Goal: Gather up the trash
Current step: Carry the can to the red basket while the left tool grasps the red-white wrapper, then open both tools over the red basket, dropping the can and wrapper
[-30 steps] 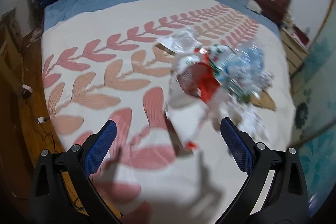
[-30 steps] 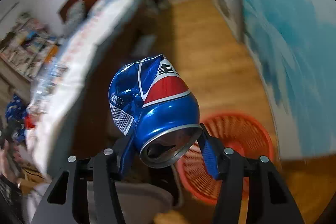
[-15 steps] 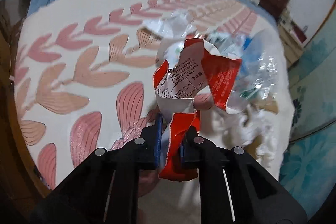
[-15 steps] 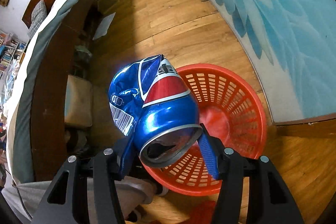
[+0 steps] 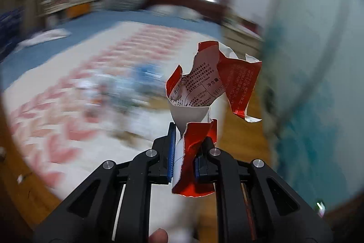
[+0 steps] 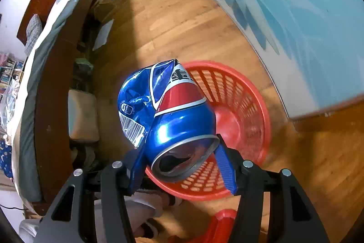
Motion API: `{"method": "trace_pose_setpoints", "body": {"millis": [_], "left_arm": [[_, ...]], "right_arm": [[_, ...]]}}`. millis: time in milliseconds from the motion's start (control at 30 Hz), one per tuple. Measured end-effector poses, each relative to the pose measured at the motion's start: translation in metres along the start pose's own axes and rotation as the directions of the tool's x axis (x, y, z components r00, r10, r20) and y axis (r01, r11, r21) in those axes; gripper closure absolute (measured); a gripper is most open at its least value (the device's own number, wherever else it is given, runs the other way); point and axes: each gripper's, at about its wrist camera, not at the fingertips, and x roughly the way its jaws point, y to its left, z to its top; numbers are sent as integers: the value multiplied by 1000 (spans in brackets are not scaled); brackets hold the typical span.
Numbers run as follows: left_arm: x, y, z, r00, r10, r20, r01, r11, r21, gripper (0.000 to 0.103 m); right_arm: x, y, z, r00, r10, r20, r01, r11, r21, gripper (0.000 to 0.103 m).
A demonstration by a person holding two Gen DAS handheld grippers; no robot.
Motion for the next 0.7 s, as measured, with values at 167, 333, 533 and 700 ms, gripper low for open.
{"method": "trace_pose_setpoints", "body": {"millis": [167,333,533,700], "left_arm": [[43,-125,-61,958,-197,-209,228,964,139,90],[119,-227,-147,862,-200,-465,334,915,226,90],[194,-271,-230,794,19,-608,274,881,386,90],[217,-285,-261,756,92,-648,266,862,432,90]], "right_arm": [[-7,-14,-21,1000,8,11,-8,1000,-11,47],[-16,-23,-34,1000,0,29,1,999,-37,47],[-17,-44,-33,998,-57,29,57,998,-15,47],[-12,-47,-29,998,-55,19,55,998,-25,47]]}}
